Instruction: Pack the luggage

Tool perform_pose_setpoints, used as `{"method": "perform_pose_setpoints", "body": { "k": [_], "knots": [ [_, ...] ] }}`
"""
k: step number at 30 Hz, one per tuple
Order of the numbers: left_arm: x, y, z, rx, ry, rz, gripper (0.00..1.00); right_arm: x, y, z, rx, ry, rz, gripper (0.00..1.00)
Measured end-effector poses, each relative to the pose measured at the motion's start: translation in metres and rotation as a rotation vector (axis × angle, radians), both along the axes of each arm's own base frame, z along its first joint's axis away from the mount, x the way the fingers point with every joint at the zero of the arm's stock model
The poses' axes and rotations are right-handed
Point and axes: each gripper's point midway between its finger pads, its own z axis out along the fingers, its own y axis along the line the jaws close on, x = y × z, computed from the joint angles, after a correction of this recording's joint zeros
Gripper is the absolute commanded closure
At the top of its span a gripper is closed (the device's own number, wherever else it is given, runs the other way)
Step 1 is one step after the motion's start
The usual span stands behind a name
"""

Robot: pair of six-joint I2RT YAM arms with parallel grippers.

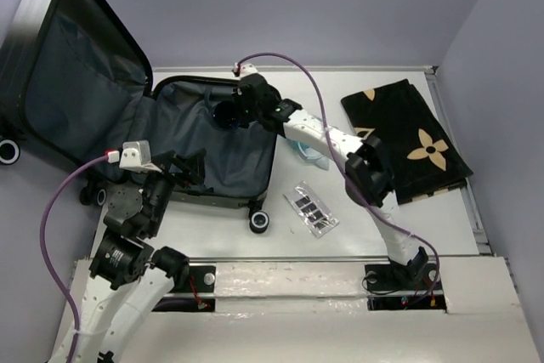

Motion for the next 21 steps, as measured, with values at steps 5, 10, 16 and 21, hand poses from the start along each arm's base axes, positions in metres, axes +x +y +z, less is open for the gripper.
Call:
{"method": "perform_pose_setpoints", "body": {
  "k": [5,10,16,21],
  "knots": [
    [-0.002,0.012,-0.001,-0.012,0.006,0.061,0.01,0.013,0.034,-0.025,-0.073,-0.109,-0.011,0.93],
    [-0.002,0.016,-0.001,-0.015,0.009,0.083,0.01,0.002,0.056,-0.052,-0.17,-0.187,-0.005,0.69],
    [-0.002,0.017,-0.002,-0.015,0.011,0.088,0.01,-0.027,0.078,-0.062,-0.2,-0.23,0.024,0.47],
    [-0.002,0.018,-0.002,-0.014,0.012,0.09,0.01,-0.057,0.057,-0.036,-0.17,-0.206,0.043,0.4]
  ]
}}
